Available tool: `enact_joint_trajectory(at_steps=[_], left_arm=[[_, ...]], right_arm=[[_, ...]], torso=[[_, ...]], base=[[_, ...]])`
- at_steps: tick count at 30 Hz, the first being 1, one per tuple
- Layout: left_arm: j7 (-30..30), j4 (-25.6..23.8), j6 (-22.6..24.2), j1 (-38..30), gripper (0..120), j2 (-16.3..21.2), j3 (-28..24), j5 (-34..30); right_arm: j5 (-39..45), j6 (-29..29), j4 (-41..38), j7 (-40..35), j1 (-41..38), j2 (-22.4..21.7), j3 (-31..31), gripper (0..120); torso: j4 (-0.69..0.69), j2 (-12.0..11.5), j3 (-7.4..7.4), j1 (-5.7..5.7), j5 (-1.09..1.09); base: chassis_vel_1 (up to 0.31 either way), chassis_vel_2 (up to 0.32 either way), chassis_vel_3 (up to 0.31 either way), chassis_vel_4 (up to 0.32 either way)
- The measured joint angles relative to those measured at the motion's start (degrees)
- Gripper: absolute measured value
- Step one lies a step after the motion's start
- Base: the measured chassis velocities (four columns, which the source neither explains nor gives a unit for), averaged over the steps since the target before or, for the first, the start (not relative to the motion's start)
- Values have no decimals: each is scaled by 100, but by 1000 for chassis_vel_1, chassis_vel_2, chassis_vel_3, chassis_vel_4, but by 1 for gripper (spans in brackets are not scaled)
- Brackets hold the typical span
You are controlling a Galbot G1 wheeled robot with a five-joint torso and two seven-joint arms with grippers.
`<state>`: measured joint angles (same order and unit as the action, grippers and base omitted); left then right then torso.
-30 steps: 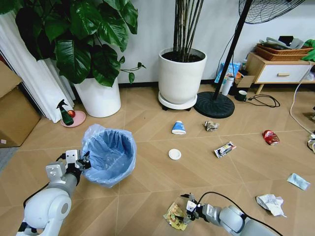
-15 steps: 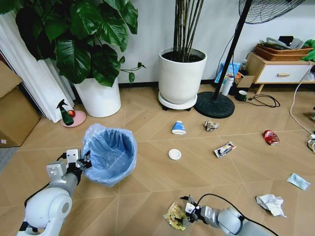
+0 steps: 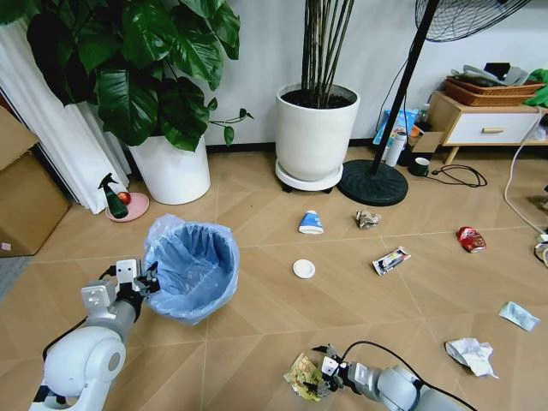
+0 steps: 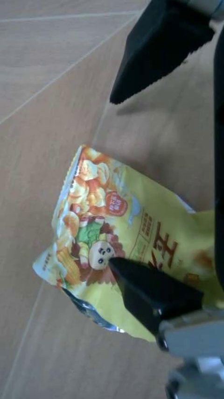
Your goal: Pick up the trash bin and place the garbage on the floor into it.
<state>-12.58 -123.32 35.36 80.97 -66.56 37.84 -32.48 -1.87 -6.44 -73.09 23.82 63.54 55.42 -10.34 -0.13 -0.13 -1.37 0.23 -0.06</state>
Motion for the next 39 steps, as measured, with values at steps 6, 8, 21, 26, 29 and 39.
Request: enact_joint_trajectory(at_steps=[6,8,21,26,29,39], left_arm=[[13,32,-2,-14,0,5,-14,0],[17,45,-4,-24,0,5,-21,1],[35,85,-15,-57,0,15,-40,11],[40,85,-17,-57,0,30,-39,13],[45,85,-18,-57,0,37,-37,11],[57,62,-15,-44,0,48,-37,7]], right_arm=[[-36,-10,1,-42,6,4,4,76],[-53,-12,1,-49,10,4,8,70],[-119,-2,-14,-135,77,-2,72,22],[-116,46,-57,-183,137,-6,117,2],[-106,63,-93,-192,173,-6,152,0],[57,99,-271,-260,355,-16,517,0]], torso=[[0,0,0,0,1],[0,0,0,0,1],[1,0,0,0,1],[0,-1,-1,0,1],[0,-2,-1,0,1],[0,-2,-1,0,2]], base=[[0,0,0,0],[0,0,0,0],[0,0,0,0],[0,0,0,0],[0,0,0,0],[0,0,0,0]])
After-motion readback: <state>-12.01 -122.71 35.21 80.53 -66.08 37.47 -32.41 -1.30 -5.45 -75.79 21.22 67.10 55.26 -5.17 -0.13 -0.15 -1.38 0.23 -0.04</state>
